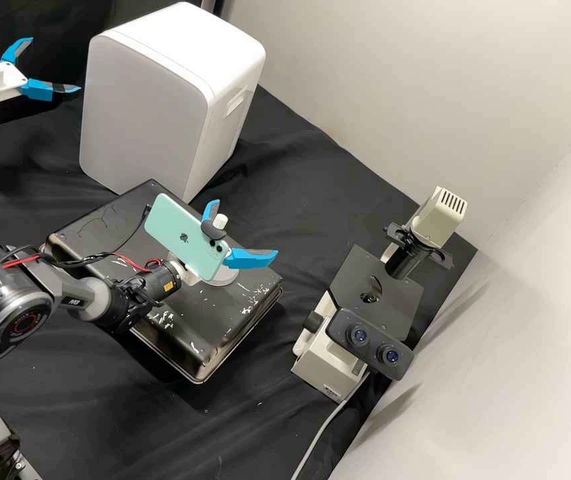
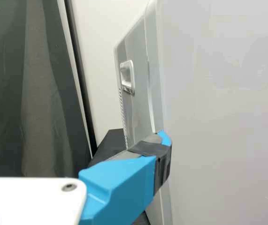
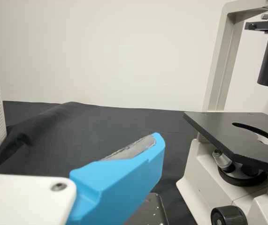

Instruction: Place the petri dish on the microscope

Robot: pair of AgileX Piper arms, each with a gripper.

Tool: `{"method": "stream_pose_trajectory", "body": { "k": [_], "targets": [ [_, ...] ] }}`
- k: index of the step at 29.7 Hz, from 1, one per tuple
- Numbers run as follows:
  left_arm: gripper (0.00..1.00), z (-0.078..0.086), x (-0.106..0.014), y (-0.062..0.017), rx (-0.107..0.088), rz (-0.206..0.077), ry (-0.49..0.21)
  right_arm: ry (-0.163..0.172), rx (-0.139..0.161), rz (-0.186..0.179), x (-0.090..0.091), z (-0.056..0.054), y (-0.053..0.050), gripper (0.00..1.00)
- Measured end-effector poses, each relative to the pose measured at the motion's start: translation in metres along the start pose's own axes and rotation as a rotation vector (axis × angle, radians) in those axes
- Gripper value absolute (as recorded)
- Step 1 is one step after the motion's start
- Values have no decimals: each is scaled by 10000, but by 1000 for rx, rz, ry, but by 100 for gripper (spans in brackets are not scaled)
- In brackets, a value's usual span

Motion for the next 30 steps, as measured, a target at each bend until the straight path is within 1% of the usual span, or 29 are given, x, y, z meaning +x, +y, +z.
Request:
{"method": "stream_pose_trajectory", "body": {
  "k": [14,18,20,22,26,27,30],
  "targets": [
    [100,6,0,-1,0,0,-2,0,0,0,0,0,0,100],
    [100,60,-36,-41,-1,-14,-20,0,0,0,0,0,0,100],
    [100,119,-84,-67,-2,-20,-41,0,0,0,0,0,0,100],
    [100,182,-143,-102,-3,-35,-63,0,0,0,0,0,0,100],
    [100,348,-310,-142,-1,-36,-127,0,0,0,0,0,0,100],
    [100,387,-355,-155,-6,-35,-140,0,0,0,0,0,0,100],
    [100,480,-474,-189,-14,-43,-172,0,0,0,0,0,0,100]
  ]
}}
